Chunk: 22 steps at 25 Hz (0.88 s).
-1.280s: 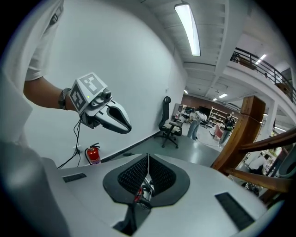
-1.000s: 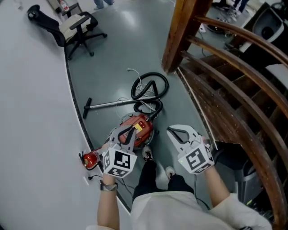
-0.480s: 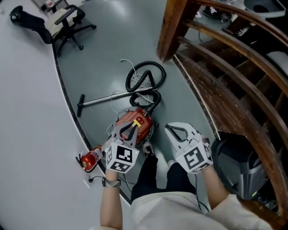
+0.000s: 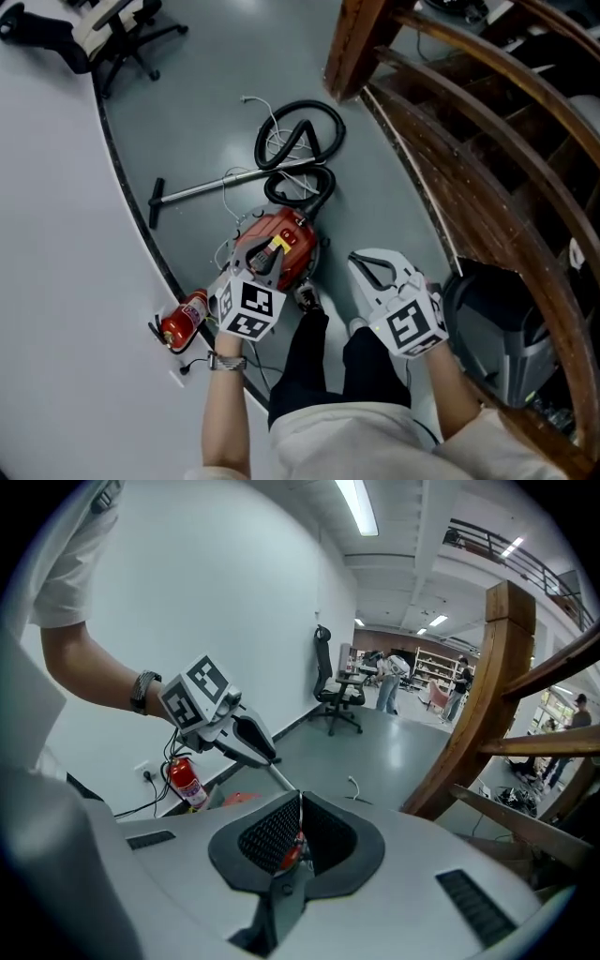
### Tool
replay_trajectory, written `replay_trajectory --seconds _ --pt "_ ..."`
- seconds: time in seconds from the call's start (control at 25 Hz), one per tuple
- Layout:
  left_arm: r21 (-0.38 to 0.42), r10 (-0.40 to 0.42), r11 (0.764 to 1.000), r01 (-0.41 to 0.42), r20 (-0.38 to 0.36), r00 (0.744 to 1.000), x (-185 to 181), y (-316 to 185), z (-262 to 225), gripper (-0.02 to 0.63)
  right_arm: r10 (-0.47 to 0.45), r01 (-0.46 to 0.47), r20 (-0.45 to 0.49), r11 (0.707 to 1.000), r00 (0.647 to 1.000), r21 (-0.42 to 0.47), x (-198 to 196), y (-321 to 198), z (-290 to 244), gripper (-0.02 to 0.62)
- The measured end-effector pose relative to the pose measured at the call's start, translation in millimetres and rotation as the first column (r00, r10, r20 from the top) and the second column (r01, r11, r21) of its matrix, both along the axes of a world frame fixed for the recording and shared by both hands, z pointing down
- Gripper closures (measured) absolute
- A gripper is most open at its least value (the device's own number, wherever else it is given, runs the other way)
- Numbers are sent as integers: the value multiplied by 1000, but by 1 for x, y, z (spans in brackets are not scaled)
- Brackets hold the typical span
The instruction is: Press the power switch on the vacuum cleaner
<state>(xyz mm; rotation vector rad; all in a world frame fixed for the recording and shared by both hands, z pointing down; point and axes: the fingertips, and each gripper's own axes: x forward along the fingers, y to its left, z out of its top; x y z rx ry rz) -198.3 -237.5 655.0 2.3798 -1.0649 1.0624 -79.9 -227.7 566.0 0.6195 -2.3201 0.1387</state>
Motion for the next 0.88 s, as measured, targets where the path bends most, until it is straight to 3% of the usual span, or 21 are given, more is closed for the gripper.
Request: replay_trajectory --seconds 0.48,0.72,0.88 --pt "-91 14 996 -12 21 1000 -3 -7 92 508 -2 2 3 998 1000 -66 -25 -7 74 565" --pt "-133 39 991 -31 58 998 -8 -2 134 499 15 -15 -4 994 1000 -107 -23 -2 99 565" --pt "-161 36 986 -29 42 998 -6 -3 156 492 22 -24 -18 992 1000 -127 -15 2 106 565"
